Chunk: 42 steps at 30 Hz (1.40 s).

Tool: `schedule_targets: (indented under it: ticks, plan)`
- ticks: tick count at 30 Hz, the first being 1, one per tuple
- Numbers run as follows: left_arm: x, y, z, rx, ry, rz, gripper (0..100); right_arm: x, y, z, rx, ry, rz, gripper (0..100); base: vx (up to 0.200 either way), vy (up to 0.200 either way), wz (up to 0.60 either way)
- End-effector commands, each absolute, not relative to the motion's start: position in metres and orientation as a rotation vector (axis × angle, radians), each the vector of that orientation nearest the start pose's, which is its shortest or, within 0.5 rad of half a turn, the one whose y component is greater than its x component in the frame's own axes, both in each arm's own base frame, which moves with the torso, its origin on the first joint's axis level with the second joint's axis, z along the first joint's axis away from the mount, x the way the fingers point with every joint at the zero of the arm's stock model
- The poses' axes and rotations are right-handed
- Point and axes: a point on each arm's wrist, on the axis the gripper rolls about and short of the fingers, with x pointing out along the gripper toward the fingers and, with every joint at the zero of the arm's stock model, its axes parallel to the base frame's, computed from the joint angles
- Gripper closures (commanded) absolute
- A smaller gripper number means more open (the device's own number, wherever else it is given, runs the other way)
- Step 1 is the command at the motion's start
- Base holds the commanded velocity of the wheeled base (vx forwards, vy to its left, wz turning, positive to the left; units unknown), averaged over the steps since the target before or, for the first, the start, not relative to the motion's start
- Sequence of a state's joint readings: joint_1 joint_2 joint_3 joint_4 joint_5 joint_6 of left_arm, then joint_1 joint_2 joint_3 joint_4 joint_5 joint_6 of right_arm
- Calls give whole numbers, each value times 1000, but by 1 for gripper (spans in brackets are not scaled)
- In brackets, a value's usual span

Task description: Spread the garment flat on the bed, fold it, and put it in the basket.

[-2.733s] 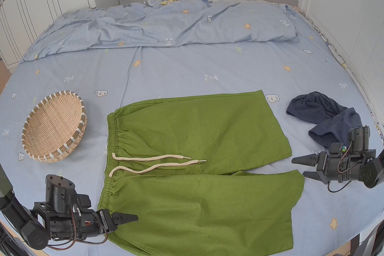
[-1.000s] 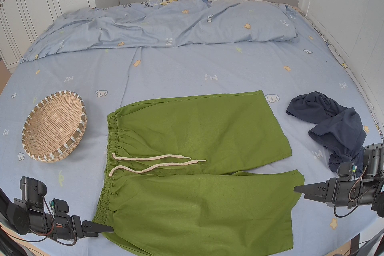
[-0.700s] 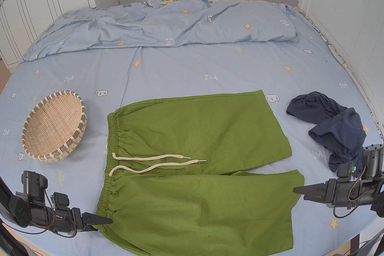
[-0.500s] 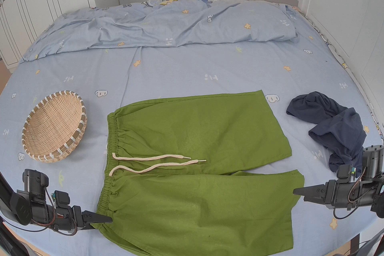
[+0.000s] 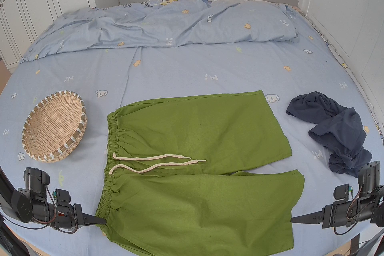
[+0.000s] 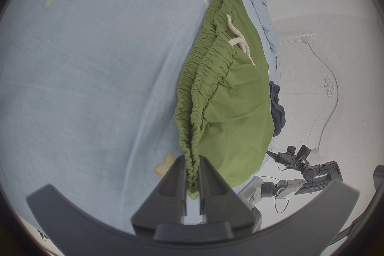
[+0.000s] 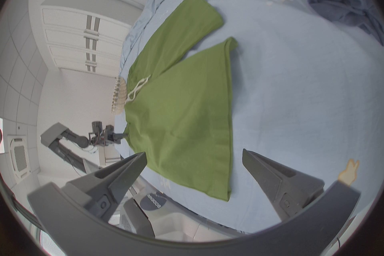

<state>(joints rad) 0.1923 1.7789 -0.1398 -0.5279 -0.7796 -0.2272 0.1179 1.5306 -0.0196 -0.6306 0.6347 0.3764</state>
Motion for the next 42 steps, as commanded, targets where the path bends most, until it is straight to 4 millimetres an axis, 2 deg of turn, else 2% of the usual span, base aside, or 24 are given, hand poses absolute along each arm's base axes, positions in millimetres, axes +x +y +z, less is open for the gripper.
schedule_targets:
  ticks: [1,6,8,19,27,37,38,42]
  plan:
    - [165,16,27,-729,1071,-413,100,127,36,46,523,1075,577,0,0,0,0]
    - [160,15,26,-735,1083,-409,100,124,40,40,479,1136,613,0,0,0,0]
    - [156,16,25,-741,1086,-402,100,121,46,28,404,1245,657,0,0,0,0]
    - [157,16,25,-741,1083,-402,100,121,50,13,365,1357,672,0,0,0,0]
    - [157,15,25,-738,1085,-406,100,120,59,12,304,1362,722,0,0,0,0]
    - [157,15,25,-738,1087,-407,100,124,59,11,340,1350,697,0,0,0,0]
    - [157,15,25,-738,1087,-407,100,124,58,11,343,1350,693,100,0,0,0]
    - [156,16,25,-740,1086,-403,100,124,54,11,364,1352,664,100,0,0,0]
